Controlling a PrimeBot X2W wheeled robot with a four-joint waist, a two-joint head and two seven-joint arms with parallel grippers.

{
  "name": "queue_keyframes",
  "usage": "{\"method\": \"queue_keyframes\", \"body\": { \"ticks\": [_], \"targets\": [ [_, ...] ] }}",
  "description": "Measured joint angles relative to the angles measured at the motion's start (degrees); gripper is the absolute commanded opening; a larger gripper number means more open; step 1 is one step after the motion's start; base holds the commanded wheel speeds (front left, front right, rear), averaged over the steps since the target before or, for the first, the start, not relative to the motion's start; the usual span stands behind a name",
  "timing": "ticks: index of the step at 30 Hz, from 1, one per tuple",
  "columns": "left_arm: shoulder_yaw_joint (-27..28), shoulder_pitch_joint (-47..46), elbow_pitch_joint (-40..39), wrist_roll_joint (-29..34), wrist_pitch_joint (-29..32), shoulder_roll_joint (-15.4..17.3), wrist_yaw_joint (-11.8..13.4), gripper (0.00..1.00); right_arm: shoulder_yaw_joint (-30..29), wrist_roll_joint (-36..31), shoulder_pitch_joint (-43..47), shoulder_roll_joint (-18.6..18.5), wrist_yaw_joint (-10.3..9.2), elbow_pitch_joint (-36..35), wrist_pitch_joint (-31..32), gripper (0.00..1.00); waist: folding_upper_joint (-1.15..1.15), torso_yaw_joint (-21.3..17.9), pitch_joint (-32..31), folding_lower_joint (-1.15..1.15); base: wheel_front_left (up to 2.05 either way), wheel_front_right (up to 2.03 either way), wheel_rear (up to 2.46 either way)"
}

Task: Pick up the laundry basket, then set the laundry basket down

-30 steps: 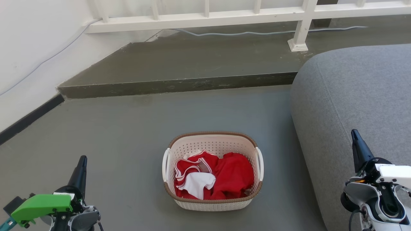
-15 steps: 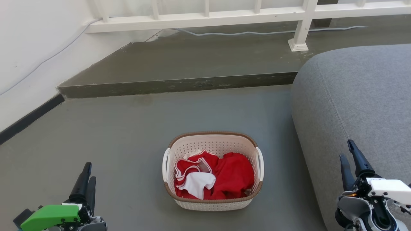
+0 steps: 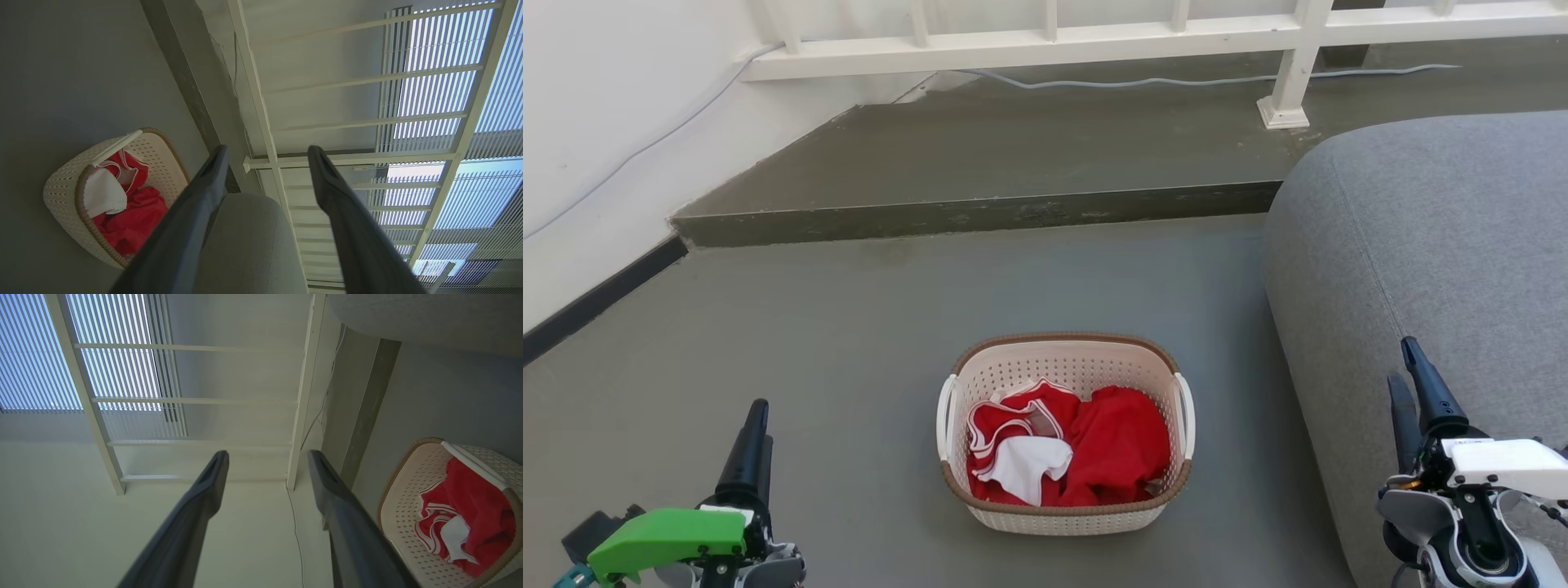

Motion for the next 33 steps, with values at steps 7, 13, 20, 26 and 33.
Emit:
{"method": "queue_keyframes", "body": {
  "ticks": [7,13,20,26,33],
  "targets": [
    [-2.04,-0.49,-0.76,4.45,-1.60,1.55,0.00,1.00,1.91,-3.53,-0.04,-0.56,0.00,-0.70,-1.85,1.00,0.00,0.04,0.11,0.00,0.00,0.00,0.00],
    [-4.44,-1.44,-1.60,9.65,-2.96,2.25,0.00,1.00,3.81,-7.46,-0.36,-1.70,0.01,-1.55,-3.37,1.00,0.00,0.02,0.20,0.00,0.00,0.00,0.00],
    [-4.71,-2.31,-2.12,16.18,-4.16,2.97,0.00,1.00,5.02,-13.59,-1.28,-2.88,0.02,-1.87,-4.74,1.00,0.00,-0.13,0.18,0.00,0.00,0.00,0.00],
    [-5.25,-2.43,-2.29,24.29,-5.37,3.68,0.00,1.00,5.00,-19.59,-1.32,-3.61,0.03,-2.34,-5.95,1.00,0.00,-0.33,0.13,0.00,0.00,0.00,0.00],
    [-6.53,-2.63,-3.13,33.12,-6.73,3.70,1.30,1.00,5.78,-26.54,-1.49,-3.87,-0.12,-2.69,-7.37,1.00,0.00,-0.48,0.20,0.00,0.00,0.00,0.00]
  ]
}}
